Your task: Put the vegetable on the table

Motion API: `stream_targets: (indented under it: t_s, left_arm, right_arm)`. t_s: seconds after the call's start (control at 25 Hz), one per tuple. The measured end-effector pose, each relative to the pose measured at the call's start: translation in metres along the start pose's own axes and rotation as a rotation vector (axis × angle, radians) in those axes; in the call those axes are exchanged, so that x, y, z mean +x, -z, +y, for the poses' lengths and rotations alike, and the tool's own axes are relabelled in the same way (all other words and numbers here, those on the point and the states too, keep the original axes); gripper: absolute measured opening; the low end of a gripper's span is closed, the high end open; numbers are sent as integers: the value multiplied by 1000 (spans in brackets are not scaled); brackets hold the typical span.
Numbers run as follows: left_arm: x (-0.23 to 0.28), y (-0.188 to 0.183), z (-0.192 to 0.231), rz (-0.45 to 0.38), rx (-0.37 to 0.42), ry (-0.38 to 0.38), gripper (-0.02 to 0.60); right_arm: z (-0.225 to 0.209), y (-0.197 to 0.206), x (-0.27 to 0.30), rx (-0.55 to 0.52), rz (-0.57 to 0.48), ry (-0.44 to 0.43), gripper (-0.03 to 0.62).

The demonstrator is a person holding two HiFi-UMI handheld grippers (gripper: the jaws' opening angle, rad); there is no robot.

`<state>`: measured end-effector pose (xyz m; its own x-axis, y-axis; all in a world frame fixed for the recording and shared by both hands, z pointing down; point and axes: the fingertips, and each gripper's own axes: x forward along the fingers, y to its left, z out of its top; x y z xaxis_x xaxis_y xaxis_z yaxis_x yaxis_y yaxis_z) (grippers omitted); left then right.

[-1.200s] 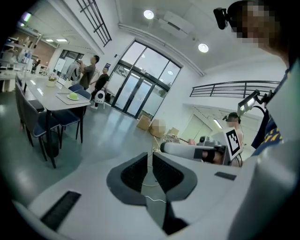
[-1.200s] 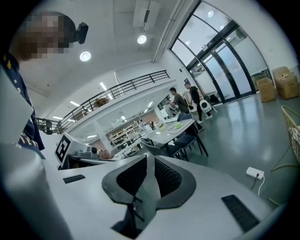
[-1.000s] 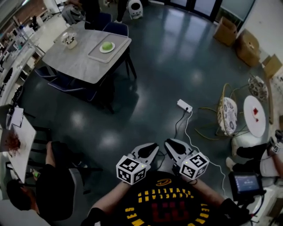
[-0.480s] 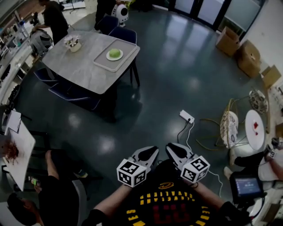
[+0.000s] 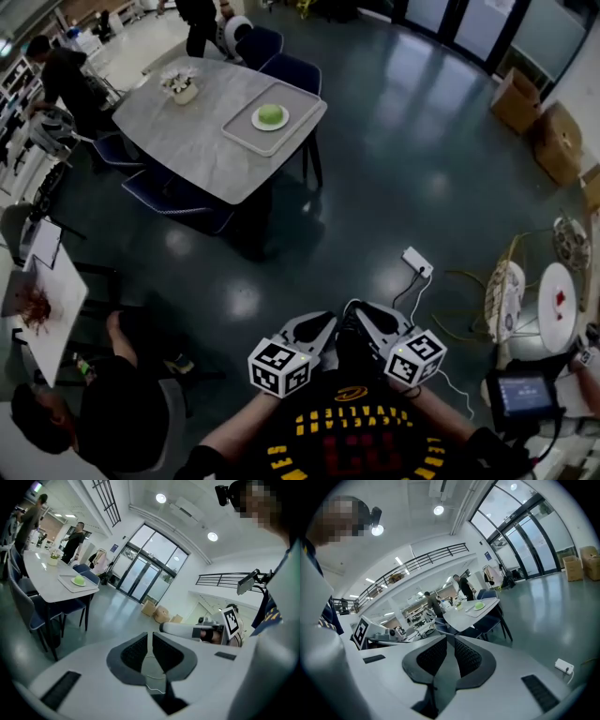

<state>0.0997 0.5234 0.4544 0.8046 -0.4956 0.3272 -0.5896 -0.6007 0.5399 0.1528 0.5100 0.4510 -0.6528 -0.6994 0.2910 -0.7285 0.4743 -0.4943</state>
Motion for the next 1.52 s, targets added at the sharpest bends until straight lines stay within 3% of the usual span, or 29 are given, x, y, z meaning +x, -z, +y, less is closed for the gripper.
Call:
stream_targets:
  t_s: [0.2,0.56,1.16,1.32,1.52]
  left_arm:
    - [42,-34,22,-17,3,-58,37]
    - [137,-95,22,-29,52,-85,35]
    - [191,-135,63,-43,-10,-204,37]
    - [209,-149,87,-48,-42,-194,37]
    - [239,-178,116,-29,-24,-135,37]
  right_arm:
    - [-41,-38,30,-4,3,-64,57]
    - [-137,-111,43,18,-15,-68,57]
    - [-201,-150,89,88,34,-147,57]
    - [-222,-162,108,88,39,-118,57]
    - [-251,-188,139,91,20,-56,57]
